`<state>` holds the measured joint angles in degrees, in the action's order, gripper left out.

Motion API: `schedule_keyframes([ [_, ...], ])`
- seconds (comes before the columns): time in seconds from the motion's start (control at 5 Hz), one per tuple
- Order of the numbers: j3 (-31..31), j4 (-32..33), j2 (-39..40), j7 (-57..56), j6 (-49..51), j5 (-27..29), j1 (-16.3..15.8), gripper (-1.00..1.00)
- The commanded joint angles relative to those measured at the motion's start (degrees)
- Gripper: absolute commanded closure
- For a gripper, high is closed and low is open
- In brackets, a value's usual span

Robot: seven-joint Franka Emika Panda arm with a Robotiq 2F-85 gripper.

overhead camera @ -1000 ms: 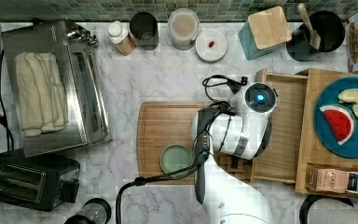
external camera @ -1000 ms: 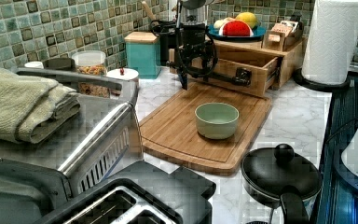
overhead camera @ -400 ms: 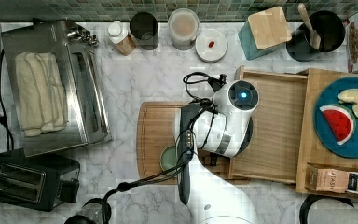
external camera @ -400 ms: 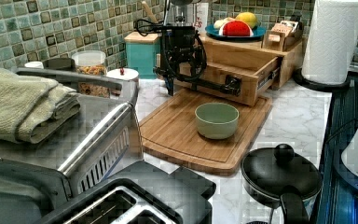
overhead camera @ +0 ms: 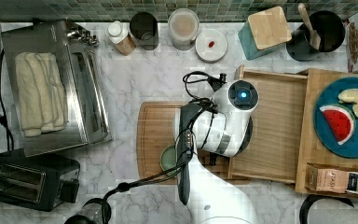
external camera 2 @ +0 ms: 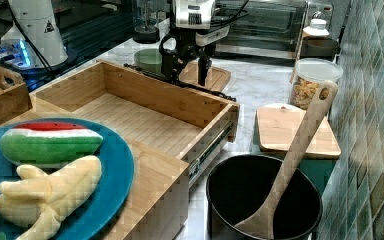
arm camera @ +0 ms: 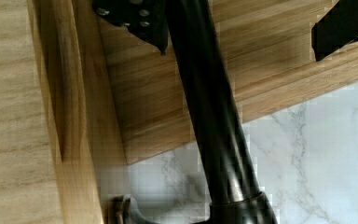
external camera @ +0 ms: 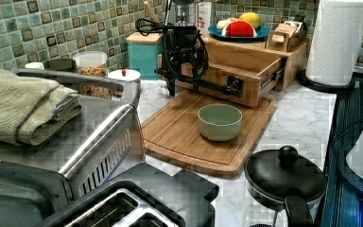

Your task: Open the drawer.

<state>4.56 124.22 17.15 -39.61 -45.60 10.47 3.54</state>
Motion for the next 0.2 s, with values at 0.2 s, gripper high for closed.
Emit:
schedule_keyframes([
  [0.2,-9.4,1.0,-6.1,15.6,-3.7,-0.2,-9.4,-1.0],
])
